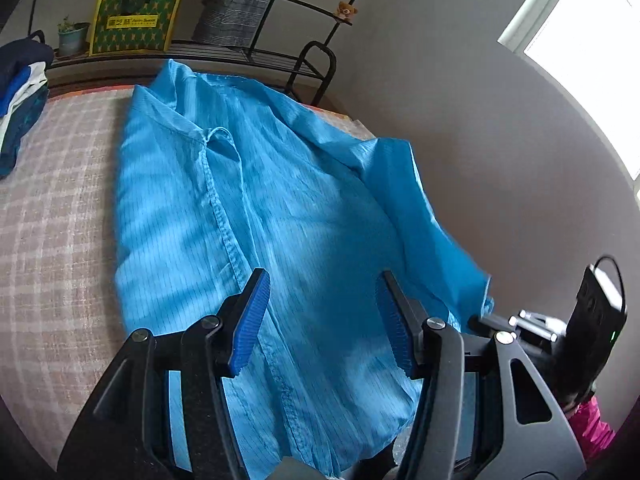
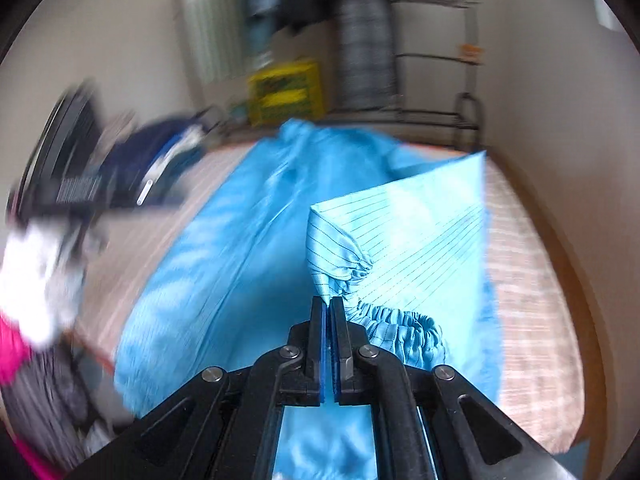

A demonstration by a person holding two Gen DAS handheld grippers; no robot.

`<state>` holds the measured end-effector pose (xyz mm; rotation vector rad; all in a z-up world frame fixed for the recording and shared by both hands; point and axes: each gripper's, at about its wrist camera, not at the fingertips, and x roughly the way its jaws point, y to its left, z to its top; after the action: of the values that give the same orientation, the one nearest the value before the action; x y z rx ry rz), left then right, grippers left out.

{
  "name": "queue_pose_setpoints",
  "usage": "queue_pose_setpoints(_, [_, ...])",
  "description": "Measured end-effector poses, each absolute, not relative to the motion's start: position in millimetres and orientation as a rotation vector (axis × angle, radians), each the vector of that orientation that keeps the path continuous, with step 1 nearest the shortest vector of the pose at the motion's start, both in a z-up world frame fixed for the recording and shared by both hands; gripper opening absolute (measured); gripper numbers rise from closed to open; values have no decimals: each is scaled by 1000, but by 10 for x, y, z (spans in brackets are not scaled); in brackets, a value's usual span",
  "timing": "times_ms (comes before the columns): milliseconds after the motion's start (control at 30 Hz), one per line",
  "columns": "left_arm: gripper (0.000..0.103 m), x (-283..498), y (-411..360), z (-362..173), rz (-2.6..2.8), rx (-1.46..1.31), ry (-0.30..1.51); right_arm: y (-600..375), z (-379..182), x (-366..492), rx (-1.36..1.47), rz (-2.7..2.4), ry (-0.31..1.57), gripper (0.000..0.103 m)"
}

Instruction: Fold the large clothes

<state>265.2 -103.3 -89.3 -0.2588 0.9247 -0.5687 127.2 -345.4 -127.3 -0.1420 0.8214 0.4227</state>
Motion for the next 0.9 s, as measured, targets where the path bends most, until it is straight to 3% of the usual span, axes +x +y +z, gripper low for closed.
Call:
queue_pose_setpoints(167, [56, 2660, -919, -951, -538, -264, 939, -3160, -1753, 947, -355, 599, 964, 0])
queue_pose_setpoints(333, [56, 2640, -956, -1148, -558, -253, 999, -3369, -1870, 812, -402, 608, 1034, 0])
queue_pose_setpoints(600, [56, 2605, -1184, -1331, -610, -243, 1062, -3789, -1478, 608, -458, 494, 996, 0])
queue_pose_setpoints(767, [56, 2581, -1384, -1387, -643, -234, 1079, -4332, -1252, 574, -275, 351, 926, 1])
queue_pose_setpoints(833, [56, 2589, -1469, -1411, -650, -226, 1090, -4381, -1196, 540, -219, 388, 912, 13])
queue_pose_setpoints(900, [56, 2610, -1542, -1432, -654, -224, 1102, -4362, -1136, 470, -168, 470, 889, 39])
